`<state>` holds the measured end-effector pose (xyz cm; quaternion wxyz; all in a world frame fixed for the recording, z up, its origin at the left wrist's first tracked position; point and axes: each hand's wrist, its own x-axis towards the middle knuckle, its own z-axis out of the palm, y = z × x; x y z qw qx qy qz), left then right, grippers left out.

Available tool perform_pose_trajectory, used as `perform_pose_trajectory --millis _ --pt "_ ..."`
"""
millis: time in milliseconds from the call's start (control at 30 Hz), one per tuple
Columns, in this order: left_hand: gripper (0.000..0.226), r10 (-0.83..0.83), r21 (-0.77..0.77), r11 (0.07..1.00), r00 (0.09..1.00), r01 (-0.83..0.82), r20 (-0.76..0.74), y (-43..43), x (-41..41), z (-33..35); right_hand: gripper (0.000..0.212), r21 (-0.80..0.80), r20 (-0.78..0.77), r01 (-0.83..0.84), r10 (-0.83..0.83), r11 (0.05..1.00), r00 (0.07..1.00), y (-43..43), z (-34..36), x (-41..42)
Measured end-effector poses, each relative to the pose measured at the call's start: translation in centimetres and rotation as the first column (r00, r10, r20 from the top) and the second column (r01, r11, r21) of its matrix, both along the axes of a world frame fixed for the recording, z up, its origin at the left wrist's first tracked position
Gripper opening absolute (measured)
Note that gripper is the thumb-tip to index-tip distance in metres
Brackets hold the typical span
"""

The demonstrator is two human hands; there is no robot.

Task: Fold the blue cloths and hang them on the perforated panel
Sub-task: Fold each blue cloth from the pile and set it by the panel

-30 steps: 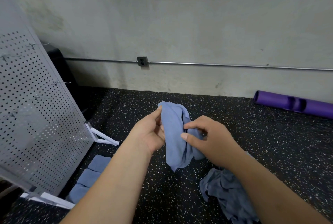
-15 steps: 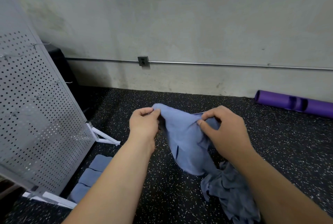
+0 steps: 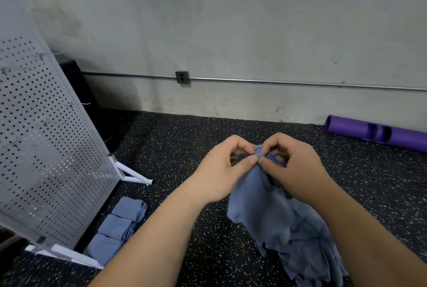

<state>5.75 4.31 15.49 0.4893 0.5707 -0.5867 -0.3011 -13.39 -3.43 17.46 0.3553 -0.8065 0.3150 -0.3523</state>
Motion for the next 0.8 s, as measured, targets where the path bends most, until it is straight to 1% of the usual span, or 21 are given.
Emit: perform_pose_trajectory --millis 67,167,300,367,467,500,533,600,700,800 --pt "0.012 -0.025 -0.011 1.0 1.0 0.025 -0.008 0.1 0.0 0.3 0.021 0.025 0.001 -0.025 0.025 0.999 1.0 -0.2 0.2 -0.2" --pt "0.012 -0.003 -0.023 1.0 1.0 0.003 0.002 0.2 0.1 0.5 0.018 0.037 -0.006 -0.038 0.039 0.999 0.999 0.0 0.4 -0.3" --pt "0.01 0.063 -0.07 0.995 0.995 -0.068 -0.077 0.1 0.4 0.5 0.018 0.025 0.007 -0.007 0.006 1.0 1.0 0.1 0.4 -0.2" --pt "0.01 0.095 -0.087 0.991 0.988 -0.106 -0.124 0.0 0.4 0.6 0.018 0.009 -0.052 0.002 -0.001 1.0 0.999 0.0 0.3 -0.3" --pt "0.013 0.113 -0.107 0.985 0.976 -0.134 -0.186 0.1 0.8 0.9 0.019 0.035 -0.19 -0.073 0.078 0.997 0.979 0.0 0.1 -0.3" --pt "0.017 0.115 -0.105 0.985 0.973 -0.138 -0.201 0.1 1.0 1.0 0.02 0.037 -0.207 -0.075 0.081 0.997 0.975 0.0 0.0 -0.3" --pt "0.022 0.116 -0.1 0.985 0.971 -0.139 -0.209 0.1 1.1 1.1 0.019 0.035 -0.201 -0.058 0.064 0.998 0.978 -0.1 -0.1 -0.3" --pt "0.028 0.115 -0.09 0.987 0.972 -0.136 -0.205 0.2 1.4 1.2 0.017 0.053 -0.128 -0.005 0.012 0.999 0.992 -0.3 -0.1 -0.3" --pt "0.027 0.117 -0.052 0.991 0.982 -0.126 -0.147 0.4 1.4 1.3 0.018 0.096 0.02 0.103 -0.105 0.99 0.994 -0.3 0.2 -0.2" --pt "0.027 0.104 0.009 0.995 0.978 -0.104 -0.182 0.6 0.7 1.6 0.018 0.107 0.123 0.153 -0.165 0.983 0.979 0.4 0.2 0.4"
